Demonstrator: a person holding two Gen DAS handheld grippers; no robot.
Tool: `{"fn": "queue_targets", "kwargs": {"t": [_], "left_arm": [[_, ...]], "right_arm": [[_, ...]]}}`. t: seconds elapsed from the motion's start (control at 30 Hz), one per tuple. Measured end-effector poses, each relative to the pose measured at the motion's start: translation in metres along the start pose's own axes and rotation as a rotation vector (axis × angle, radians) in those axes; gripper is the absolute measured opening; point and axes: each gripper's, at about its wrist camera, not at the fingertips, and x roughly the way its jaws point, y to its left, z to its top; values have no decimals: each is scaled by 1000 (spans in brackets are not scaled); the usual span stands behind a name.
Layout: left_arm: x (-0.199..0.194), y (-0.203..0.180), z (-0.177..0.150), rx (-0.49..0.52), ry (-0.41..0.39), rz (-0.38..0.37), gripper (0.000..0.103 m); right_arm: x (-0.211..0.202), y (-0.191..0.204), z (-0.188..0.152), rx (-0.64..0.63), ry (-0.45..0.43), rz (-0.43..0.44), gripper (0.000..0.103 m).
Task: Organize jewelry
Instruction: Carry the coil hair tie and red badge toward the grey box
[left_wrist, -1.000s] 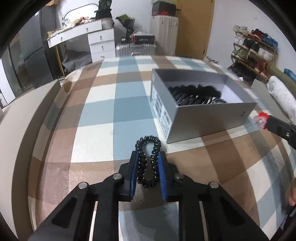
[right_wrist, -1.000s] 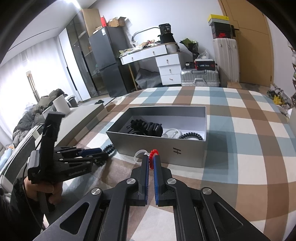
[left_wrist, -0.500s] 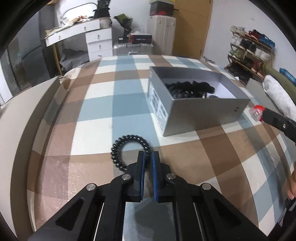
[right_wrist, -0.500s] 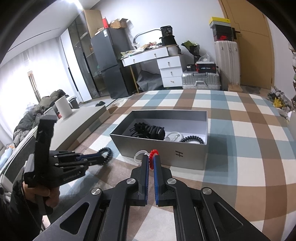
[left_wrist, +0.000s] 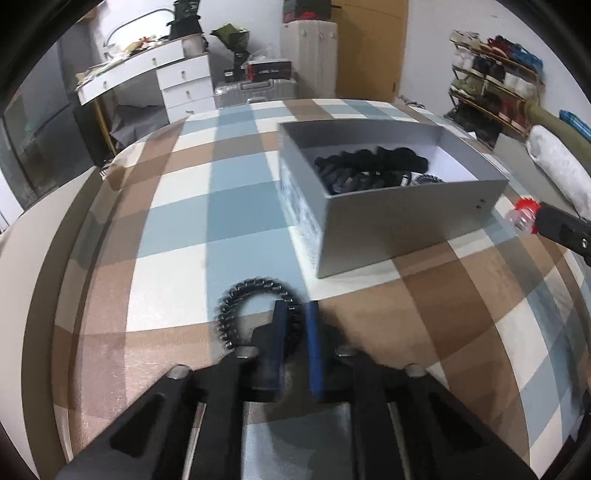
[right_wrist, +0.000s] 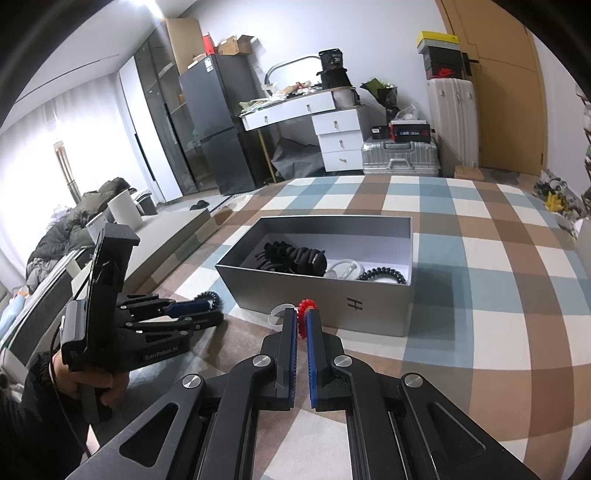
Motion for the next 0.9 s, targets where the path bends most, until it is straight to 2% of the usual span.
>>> {"fn": "queue_targets", "kwargs": {"t": [0.03,0.3,0.4,0.5,0.57,0.67,0.73,0.9], "left_arm": [[-2,-1,-1,4,-10,13,5],[-33,7,0,-37,-113,-23,4],[-49,9,6,-62,-173,-44,4],[-66,7,14,-62,-245,-52,4],[-73,5,22,-58,-278,-62,4],[-73,-1,35,-39,-311,-84,4],[-66,-5,43,-33,-322,-100,4],[-41,-11,57,-46,-307,-151,4]], "right_arm": [[0,0,0,0,0,1,4],[0,-2,2,5,-9,0,4],[1,-5,0,8,6,-13,4],[1,-14,-5,26,32,-53,9],[-1,-23,-9,47,44,-76,13],[-4,-38,-14,78,67,-118,26],[-7,-46,-17,95,75,-120,43],[8,-38,-26,72,148,-94,45]]}}
